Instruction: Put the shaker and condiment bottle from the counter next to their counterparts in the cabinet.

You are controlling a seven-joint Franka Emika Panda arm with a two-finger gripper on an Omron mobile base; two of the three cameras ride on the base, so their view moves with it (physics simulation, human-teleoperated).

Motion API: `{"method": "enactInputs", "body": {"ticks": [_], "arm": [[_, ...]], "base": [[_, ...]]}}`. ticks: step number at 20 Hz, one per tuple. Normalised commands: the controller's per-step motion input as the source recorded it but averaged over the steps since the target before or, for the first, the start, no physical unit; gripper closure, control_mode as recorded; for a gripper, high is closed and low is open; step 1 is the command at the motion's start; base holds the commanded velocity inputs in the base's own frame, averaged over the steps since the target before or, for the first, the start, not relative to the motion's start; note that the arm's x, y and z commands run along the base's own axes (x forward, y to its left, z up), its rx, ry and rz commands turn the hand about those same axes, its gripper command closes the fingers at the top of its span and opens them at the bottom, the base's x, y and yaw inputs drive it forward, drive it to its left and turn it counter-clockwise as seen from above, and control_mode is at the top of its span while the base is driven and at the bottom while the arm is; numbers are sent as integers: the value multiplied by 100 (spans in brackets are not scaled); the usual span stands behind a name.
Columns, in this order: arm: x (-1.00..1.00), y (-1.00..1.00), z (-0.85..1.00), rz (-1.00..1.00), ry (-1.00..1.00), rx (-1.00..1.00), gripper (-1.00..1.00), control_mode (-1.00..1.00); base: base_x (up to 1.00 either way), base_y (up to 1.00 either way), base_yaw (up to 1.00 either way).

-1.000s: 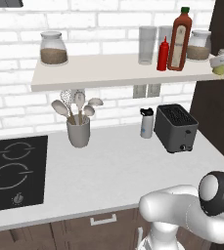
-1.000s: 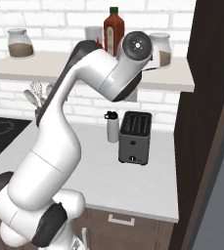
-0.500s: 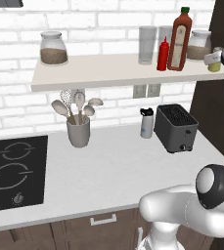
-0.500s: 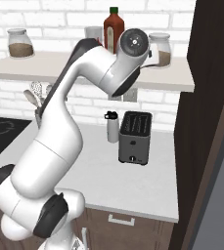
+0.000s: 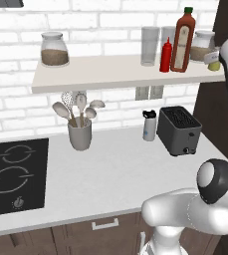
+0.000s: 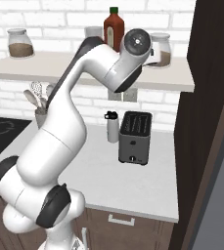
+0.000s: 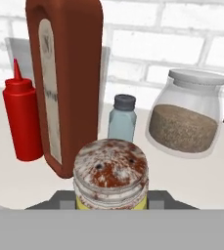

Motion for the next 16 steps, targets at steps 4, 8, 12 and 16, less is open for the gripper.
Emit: {"method": "enactInputs", "body": {"ticks": [4, 8, 12, 16], "arm": [[7, -25, -4, 0, -2, -1, 100, -100], [6, -8, -4, 0, 0, 0, 100, -100], [0, 2, -9, 0, 1, -4, 100, -100], [9, 0, -6, 0, 0, -3, 100, -100]], "base": [[0, 0, 0], [0, 0, 0], [0, 0, 0], [0, 0, 0]]}}
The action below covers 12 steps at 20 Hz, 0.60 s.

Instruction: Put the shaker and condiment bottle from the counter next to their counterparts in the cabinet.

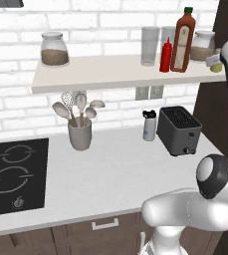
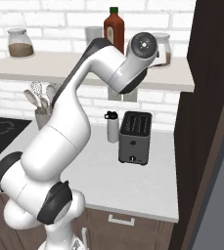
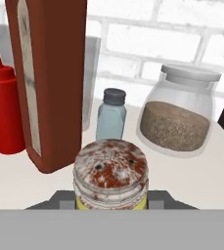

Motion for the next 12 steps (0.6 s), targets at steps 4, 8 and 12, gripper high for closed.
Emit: {"method": "enactInputs", "body": {"ticks": [4, 8, 12], "arm": [[11, 0, -1, 0, -1, -2, 100, -100], [20, 0, 0, 0, -1, 0, 100, -100], [24, 0, 0, 0, 0, 0, 100, -100]], "base": [[0, 0, 0], [0, 0, 0], [0, 0, 0]]}}
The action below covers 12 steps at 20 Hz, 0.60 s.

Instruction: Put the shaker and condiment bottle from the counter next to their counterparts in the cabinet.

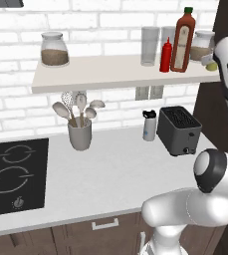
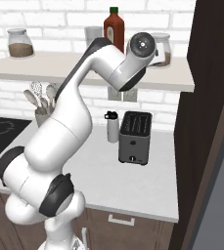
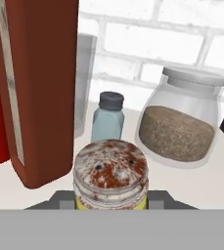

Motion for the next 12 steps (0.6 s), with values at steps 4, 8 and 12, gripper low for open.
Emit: {"method": "enactInputs", "body": {"ticks": [4, 8, 12], "arm": [[23, 0, 0, 0, 0, 0, 100, -100], [25, 0, 0, 0, 0, 0, 100, -100], [25, 0, 0, 0, -1, 0, 100, -100]], "base": [[0, 0, 0], [0, 0, 0], [0, 0, 0]]}}
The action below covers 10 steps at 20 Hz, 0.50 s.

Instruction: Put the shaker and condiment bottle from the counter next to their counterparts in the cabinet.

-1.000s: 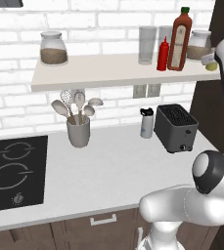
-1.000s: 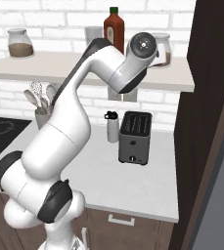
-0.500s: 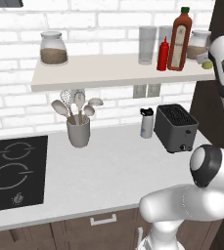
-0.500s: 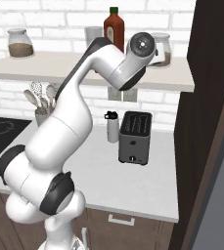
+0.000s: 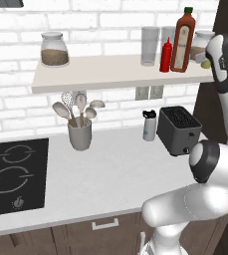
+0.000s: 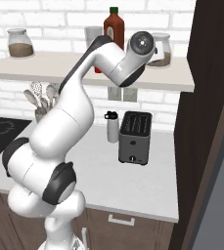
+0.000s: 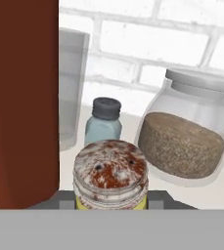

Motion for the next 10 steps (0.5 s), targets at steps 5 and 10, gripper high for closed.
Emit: {"method": "enactInputs", "body": {"ticks": [5, 10], "arm": [[21, -4, 0, 0, -1, 0, 100, -100], [20, -6, 0, 0, 0, 0, -100, -100]], "base": [[0, 0, 0], [0, 0, 0]]}}
